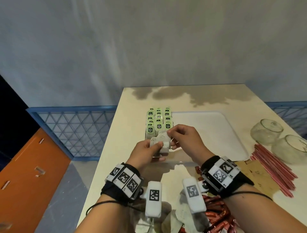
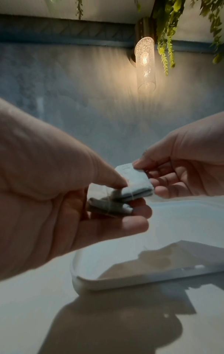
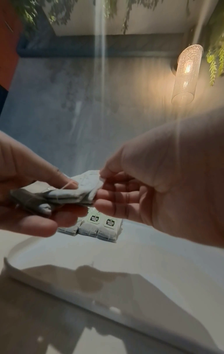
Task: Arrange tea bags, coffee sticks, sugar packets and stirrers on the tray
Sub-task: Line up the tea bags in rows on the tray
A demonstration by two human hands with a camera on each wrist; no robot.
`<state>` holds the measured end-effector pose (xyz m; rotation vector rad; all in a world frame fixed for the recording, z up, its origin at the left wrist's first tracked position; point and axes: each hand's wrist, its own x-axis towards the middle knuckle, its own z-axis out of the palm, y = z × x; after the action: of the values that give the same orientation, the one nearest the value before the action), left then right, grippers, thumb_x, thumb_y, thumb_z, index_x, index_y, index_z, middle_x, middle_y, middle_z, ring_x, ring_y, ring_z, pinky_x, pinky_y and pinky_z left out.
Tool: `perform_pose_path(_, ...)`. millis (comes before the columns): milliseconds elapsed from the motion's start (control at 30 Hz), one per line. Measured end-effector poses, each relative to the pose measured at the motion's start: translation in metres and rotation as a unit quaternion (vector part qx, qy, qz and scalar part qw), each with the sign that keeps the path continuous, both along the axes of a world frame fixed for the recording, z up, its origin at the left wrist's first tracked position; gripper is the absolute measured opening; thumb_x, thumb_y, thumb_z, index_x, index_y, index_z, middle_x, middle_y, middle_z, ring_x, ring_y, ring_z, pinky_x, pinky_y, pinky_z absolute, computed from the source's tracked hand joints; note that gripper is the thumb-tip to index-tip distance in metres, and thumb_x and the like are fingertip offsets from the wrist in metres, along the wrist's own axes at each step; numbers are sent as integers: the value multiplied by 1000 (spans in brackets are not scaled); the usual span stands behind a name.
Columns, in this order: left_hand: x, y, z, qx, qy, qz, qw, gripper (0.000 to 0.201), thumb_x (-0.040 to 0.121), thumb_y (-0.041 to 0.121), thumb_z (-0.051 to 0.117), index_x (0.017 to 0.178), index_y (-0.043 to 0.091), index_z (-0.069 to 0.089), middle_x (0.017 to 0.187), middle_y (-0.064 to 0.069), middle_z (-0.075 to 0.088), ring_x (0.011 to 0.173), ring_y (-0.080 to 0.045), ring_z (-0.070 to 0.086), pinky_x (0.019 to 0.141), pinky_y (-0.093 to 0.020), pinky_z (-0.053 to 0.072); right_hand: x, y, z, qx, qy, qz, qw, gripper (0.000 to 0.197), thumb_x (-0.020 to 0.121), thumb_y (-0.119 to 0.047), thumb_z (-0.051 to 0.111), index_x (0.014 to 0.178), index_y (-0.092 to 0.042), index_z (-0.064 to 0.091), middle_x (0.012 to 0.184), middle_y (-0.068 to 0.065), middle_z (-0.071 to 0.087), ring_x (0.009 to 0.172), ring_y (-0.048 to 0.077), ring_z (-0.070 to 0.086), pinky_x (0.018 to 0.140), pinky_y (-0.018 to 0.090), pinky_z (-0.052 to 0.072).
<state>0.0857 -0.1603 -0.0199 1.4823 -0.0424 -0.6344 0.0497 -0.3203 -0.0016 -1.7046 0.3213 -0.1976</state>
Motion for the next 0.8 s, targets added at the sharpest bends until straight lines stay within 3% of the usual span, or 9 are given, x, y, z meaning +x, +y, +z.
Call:
perform_pose_path(133, -8, 1, 5, -6, 12, -16, 1000, 13, 90, 5, 66, 103, 3, 70, 94, -15, 75, 77, -22, 72, 66, -27, 60, -3, -1, 3, -26, -10, -18, 999, 12, 92, -13, 63, 86, -4, 68, 71, 8, 66, 57, 17, 61, 57, 31, 56)
perform_pose_path(233, -6, 2, 5, 21, -7, 42, 999, 8, 88, 3, 67, 95, 0, 69, 87, -18, 73, 68, -22, 72, 64, -29, 61, -3, -5, 5, -86, -18, -49, 995, 13, 92, -15, 62, 84, -6, 66, 71, 7, 67, 54, 13, 62, 58, 31, 56)
perform_pose_path(300, 0, 2, 4, 49, -65, 101, 992, 1, 89, 5, 66, 89, 4, 66, 88, -19, 72, 71, -25, 73, 67, -35, 62, -2, -9, 3, -154, -21, -63, 986, 14, 90, -18, 62, 79, -9, 65, 68, 5, 69, 57, 17, 65, 64, 38, 58)
perform_pose_path(367, 4, -2, 6, 112, -156, 127, 973, 10, 90, 14, 65, 83, 10, 61, 88, -15, 69, 75, -26, 72, 69, -40, 62, -1, -8, 0, -213, -21, -53, 975, 15, 88, -21, 63, 75, -12, 63, 66, 3, 68, 64, 22, 67, 69, 41, 57)
perform_pose_path(500, -1, -20, 11, 226, -273, 73, 932, 17, 89, 28, 62, 89, 12, 56, 90, -10, 67, 81, -29, 68, 73, -45, 59, -3, 5, -3, -250, -24, -35, 967, 14, 85, -19, 63, 73, -12, 59, 63, 2, 66, 65, 21, 65, 67, 41, 55)
perform_pose_path(633, -10, -31, 3, 162, -251, 51, 953, 8, 90, 29, 62, 92, 21, 62, 88, -4, 71, 82, -23, 70, 74, -44, 60, -4, 8, -5, -253, -31, -21, 967, 12, 87, -19, 63, 76, -15, 63, 62, -3, 67, 61, 13, 65, 64, 34, 55)
perform_pose_path(733, -12, -32, 0, 88, -188, 63, 976, 7, 91, 18, 64, 95, 20, 70, 89, -7, 74, 83, -23, 72, 75, -42, 62, -4, 5, -6, -237, -31, -8, 971, 15, 91, -24, 64, 80, -18, 71, 63, -9, 65, 59, 5, 62, 62, 24, 49)
perform_pose_path(800, -7, -30, -2, 59, -146, 84, 984, 9, 90, 14, 66, 91, 21, 72, 90, -11, 74, 86, -26, 73, 75, -40, 62, -4, 3, -6, -209, -29, 1, 977, 14, 91, -25, 65, 83, -20, 75, 67, -10, 67, 64, 5, 62, 65, 26, 51)
